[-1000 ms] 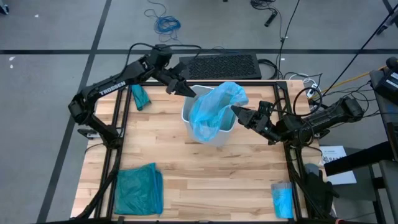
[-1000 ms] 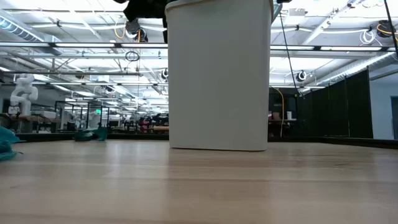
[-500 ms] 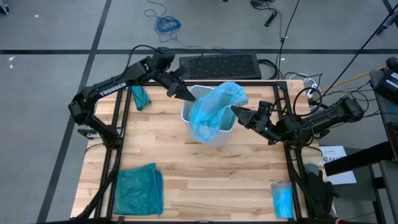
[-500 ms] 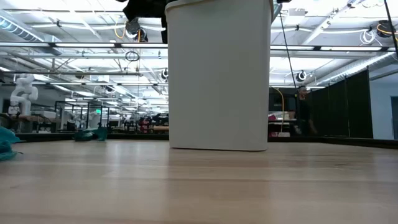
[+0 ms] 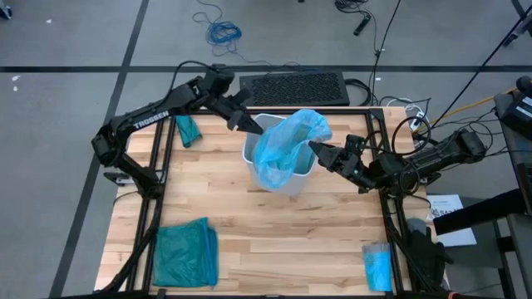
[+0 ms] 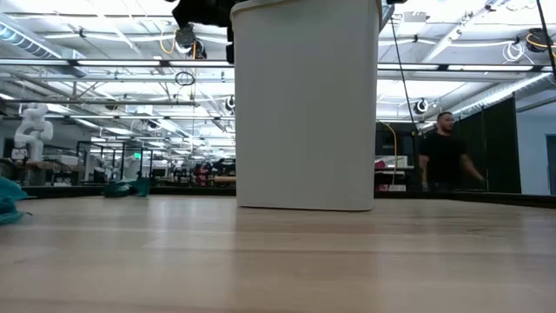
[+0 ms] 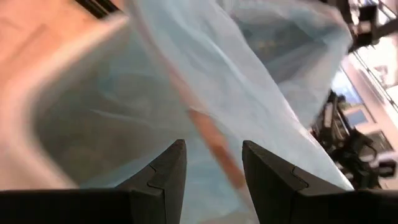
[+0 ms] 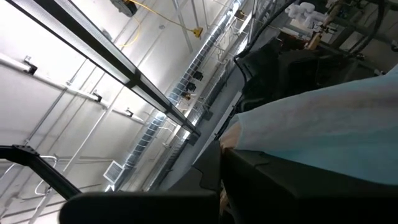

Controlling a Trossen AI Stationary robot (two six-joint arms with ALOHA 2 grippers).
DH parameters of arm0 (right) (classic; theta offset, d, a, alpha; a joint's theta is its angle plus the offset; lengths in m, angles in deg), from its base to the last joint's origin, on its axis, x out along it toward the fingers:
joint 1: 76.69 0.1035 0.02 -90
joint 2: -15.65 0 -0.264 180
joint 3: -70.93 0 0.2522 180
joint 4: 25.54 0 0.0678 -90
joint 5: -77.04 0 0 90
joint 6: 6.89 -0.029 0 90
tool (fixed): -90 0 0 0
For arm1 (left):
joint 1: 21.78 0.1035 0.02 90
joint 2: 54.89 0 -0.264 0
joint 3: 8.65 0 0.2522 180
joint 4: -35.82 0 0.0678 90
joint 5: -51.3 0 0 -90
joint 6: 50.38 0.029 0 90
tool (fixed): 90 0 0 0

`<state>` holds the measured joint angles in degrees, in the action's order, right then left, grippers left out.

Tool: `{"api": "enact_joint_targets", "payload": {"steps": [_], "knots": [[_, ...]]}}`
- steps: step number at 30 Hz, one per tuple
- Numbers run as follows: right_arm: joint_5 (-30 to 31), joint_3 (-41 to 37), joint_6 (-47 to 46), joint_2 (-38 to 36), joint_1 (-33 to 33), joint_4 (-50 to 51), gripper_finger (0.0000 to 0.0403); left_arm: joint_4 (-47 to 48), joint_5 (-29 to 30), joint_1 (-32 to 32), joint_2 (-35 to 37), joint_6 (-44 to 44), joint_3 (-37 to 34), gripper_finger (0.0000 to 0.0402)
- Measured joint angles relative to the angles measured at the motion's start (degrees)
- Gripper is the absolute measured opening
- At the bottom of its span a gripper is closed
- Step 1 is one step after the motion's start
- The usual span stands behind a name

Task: Place trash/remove bag and relplace
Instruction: Remove the blue trash bag from the white trash bin

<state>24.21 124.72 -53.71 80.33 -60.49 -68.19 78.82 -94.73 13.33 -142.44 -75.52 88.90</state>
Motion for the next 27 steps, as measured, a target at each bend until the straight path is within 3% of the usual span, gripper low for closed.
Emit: {"api": "enact_joint_targets", "payload": {"steps": [10, 20, 27], "knots": [[-0.02, 0.00, -0.05, 0.00, 0.02, -0.11, 0.0000, 0.11, -7.62, -0.54, -2.88, -0.01, 0.07, 0.0152], [0.00, 0.00, 0.96, 0.00, 0.00, -0.32, 0.0000, -9.72, -12.21, 0.23, -2.82, -7.56, 0.00, 0.0152], [0.00, 0.01, 0.99, 0.00, 0.00, -0.33, 0.0000, -10.29, -12.68, 0.14, -2.80, -7.54, 0.00, 0.0145]]}}
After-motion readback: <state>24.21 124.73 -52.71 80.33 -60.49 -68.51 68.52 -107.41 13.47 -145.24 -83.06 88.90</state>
